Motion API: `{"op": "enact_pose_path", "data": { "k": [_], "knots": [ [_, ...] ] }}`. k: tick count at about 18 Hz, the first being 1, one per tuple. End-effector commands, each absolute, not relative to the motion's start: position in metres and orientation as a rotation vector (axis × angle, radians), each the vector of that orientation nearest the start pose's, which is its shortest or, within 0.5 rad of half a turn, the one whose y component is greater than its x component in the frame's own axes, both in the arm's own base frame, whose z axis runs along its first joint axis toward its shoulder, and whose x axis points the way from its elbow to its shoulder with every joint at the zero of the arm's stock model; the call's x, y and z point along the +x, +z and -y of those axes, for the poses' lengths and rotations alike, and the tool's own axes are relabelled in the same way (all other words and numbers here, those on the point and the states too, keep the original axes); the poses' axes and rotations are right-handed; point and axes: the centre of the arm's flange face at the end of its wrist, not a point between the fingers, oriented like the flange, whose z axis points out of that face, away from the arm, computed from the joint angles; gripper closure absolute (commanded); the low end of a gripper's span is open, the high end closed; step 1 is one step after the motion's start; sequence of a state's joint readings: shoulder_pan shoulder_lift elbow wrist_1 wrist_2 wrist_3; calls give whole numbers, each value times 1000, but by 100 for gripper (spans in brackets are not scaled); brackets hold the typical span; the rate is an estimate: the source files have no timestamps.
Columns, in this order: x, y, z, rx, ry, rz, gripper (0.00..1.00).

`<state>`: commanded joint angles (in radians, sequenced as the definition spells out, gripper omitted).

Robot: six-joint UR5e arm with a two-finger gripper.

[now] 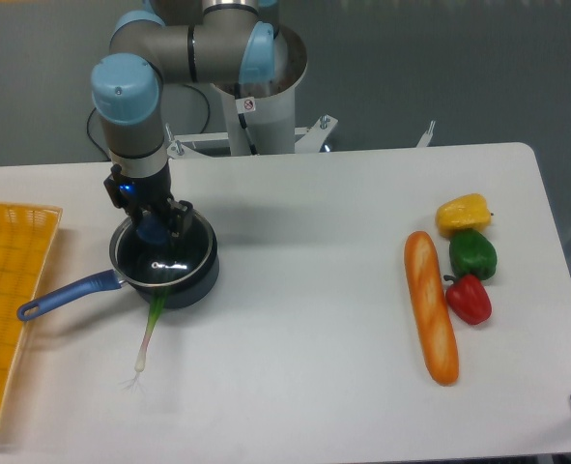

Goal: Close the pot lid
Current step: 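Press and settle the lid on the saucepan, then open the gripper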

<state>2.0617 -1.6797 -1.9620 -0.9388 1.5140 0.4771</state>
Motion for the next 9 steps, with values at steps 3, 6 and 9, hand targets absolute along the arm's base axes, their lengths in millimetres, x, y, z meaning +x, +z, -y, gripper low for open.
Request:
{"op": "enact_pose_path", "data": {
  "k": [3, 6, 9],
  "knots": [
    [-114, 309, -509, -3002, 13, 13, 62],
    [-114, 309, -510, -3003, 13, 13, 62],
    [-115, 307, -511, -3007, 10, 13, 62]
  ]
}}
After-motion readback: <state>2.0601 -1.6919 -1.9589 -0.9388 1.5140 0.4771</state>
